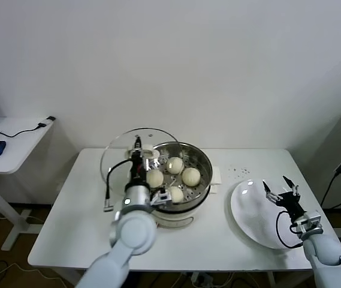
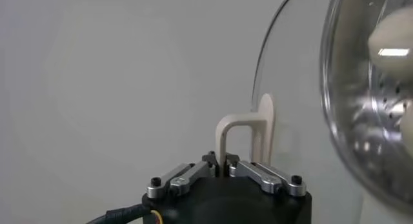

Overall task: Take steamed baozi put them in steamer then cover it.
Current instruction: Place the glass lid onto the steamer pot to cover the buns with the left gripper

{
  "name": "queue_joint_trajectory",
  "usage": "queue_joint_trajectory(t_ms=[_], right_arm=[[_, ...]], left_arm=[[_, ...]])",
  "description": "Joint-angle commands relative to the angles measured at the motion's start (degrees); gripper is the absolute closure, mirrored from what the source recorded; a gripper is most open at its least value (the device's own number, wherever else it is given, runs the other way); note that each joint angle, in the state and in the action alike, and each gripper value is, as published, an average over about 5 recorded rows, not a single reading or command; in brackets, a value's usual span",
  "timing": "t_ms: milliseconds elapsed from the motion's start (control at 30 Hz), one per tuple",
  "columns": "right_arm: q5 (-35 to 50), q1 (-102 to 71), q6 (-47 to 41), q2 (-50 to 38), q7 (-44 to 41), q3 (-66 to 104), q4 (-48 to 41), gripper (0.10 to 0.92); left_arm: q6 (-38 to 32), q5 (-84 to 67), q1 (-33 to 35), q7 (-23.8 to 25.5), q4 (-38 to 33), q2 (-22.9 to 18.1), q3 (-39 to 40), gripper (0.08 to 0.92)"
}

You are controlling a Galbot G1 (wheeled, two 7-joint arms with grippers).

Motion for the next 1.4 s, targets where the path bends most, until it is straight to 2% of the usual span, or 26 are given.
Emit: queue_joint_trajectory(t_ms=[33,733,1400], right_arm=[[-0.26,0.14,0.19,0.14,-0.14,0.24,-0.43,0.203],[-1.27,0.04,0.56,0.52,-0.29,0.62,-0.76,0.203],[-1.79,0.11,0.77,1.15,-0.50,0.91,-0.95,0.203]], left_arm=[[2.77,4.05,-5.02,0.95,10.63,-11.66,7.68,0.850],[2.77,-0.06,-4.98,-4.04,17.84,-11.76,6.64,0.850],[2.77,-0.89,-4.71,-4.55,18.92,-10.16,5.67,0.850]])
